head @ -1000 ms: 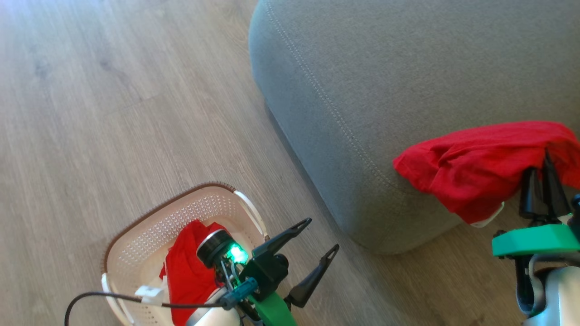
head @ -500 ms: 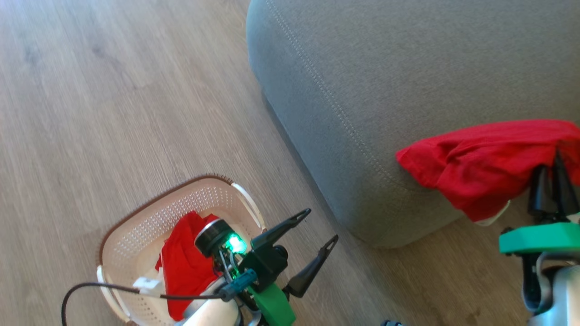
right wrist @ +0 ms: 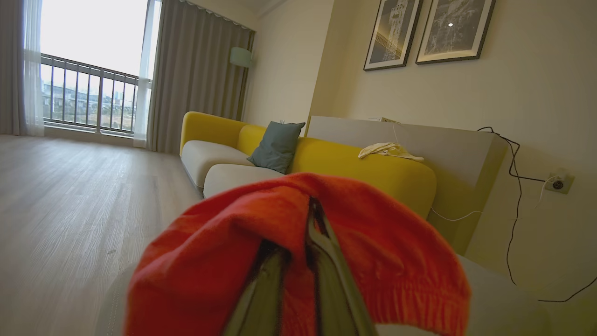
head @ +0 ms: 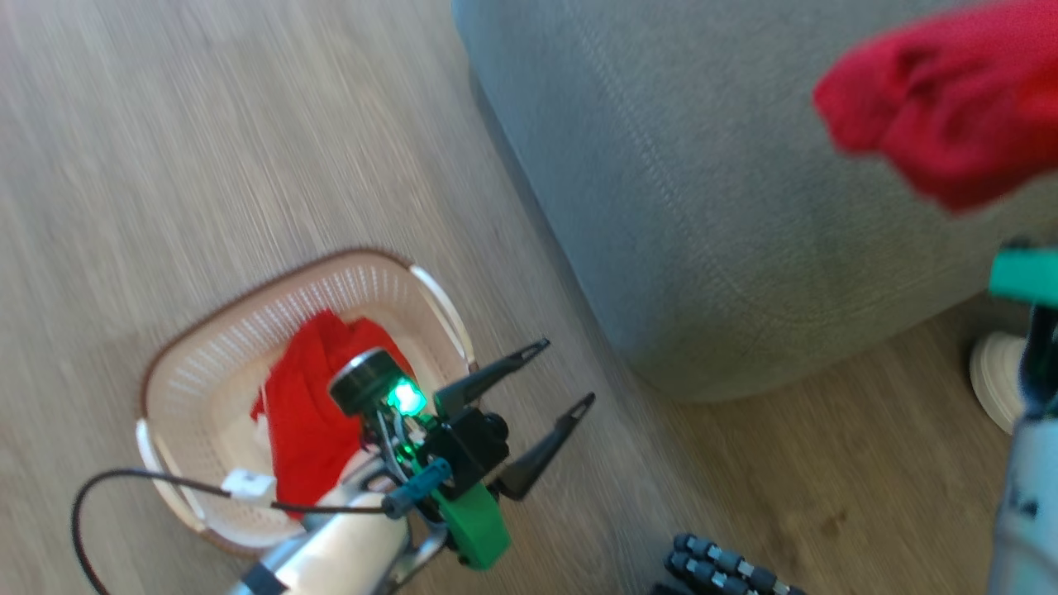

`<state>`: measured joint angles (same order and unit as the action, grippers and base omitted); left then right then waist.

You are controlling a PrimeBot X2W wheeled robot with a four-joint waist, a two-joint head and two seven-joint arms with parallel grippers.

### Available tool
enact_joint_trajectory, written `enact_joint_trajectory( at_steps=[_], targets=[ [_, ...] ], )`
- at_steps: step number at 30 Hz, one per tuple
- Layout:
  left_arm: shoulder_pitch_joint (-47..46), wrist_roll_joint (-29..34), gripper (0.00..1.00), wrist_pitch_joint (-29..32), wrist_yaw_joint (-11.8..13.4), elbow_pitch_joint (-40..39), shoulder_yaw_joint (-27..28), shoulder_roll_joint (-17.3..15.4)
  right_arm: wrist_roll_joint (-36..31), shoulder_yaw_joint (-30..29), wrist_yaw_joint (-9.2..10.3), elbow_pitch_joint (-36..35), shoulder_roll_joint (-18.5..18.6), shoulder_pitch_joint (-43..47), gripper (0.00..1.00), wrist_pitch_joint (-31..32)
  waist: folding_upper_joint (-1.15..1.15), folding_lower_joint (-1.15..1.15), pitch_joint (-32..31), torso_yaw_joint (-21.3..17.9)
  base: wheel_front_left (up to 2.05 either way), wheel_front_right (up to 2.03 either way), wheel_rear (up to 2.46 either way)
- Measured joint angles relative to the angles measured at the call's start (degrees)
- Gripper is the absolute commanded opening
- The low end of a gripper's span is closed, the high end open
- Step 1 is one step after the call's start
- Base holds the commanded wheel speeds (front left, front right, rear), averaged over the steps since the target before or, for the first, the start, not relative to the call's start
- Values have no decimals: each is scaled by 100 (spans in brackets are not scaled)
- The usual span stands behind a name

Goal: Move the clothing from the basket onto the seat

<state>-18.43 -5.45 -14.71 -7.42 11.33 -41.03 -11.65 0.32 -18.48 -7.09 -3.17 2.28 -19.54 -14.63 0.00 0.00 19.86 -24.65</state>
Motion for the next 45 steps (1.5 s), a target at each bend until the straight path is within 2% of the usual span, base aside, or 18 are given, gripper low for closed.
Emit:
enact_joint_trajectory(
  at_steps=[6, 12, 16, 20, 29, 34, 39, 45],
  targets=[
    [-327, 14, 100, 0, 0, -52, -51, -348, -110, 30, -1, 1, 122, -1050, 0, -1, 0, 1, 648, 23, 0, 0, 0],
    [-571, 105, 100, 0, 0, -179, -77, -682, 113, 48, -1, 627, 499, -2202, 0, -3, 0, 2, 1341, 74, 0, 0, 0],
    [-763, 249, 100, 0, 0, -216, -233, -791, 227, 107, -1, 1281, 783, -2680, 0, -9, 0, 0, 1639, 149, 0, 0, 0],
    [-845, 249, 100, 0, 0, -286, -261, -791, 476, -24, -1, 2024, 889, -3171, 0, -9, 0, 1, 1840, 257, 0, 0, 0],
    [-882, 249, 100, 0, 0, -309, -333, -834, 639, -76, -1, 4202, 1399, -4021, 0, -9, 0, 0, 2114, 489, 0, 0, 0],
    [-972, 250, 100, 0, 0, -314, -333, -843, 571, -207, -1, 5093, 1473, -4365, 0, -8, 0, 0, 2229, 556, 0, 0, 0],
    [-1013, 249, 100, 0, 0, -318, -343, -844, 316, -31, -1, 6185, 1485, -4455, 0, -8, 0, 0, 2282, 592, 0, 0, 0],
    [-1014, 249, 100, 0, 0, -318, -345, -844, 140, -23, -1, 6816, 1582, -4667, 0, -9, 0, 0, 2288, 633, 0, 0, 0]
  ],
)
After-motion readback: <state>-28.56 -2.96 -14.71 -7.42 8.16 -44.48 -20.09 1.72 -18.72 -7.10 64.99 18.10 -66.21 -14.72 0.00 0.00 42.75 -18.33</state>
